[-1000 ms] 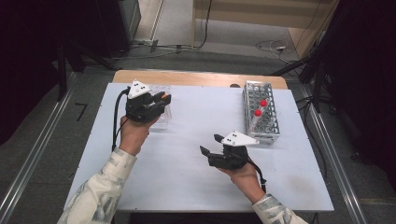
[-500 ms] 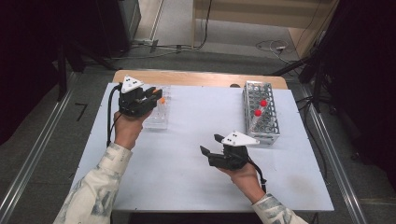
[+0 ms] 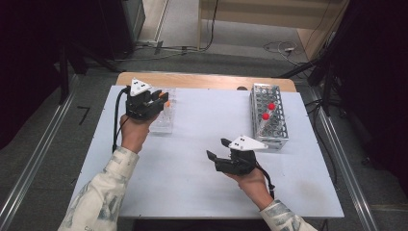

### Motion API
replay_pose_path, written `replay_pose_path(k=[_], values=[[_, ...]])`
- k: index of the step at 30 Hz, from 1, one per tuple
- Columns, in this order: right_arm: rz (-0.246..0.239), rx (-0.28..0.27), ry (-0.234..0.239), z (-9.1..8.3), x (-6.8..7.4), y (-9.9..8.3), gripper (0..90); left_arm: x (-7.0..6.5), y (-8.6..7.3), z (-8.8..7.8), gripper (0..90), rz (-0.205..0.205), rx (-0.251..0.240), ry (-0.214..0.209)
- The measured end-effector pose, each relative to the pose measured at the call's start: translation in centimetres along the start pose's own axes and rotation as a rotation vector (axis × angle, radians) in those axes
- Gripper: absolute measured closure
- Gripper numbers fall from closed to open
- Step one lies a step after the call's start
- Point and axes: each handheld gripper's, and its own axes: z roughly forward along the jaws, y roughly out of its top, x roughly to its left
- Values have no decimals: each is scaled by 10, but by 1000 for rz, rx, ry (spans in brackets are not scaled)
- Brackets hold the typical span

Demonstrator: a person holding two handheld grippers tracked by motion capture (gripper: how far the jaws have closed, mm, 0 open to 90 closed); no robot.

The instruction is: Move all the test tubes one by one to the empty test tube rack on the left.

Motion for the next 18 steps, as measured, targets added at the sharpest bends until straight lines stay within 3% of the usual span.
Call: replay_pose_path(k=[7, 18], values=[[2, -1, 0, -1, 0, 0, 306, -3, -3, 4, 696, 16, 11, 10], [2, 0, -1, -1, 0, 0, 306, -3, -21, 13, 696, -1, 40, 26]])
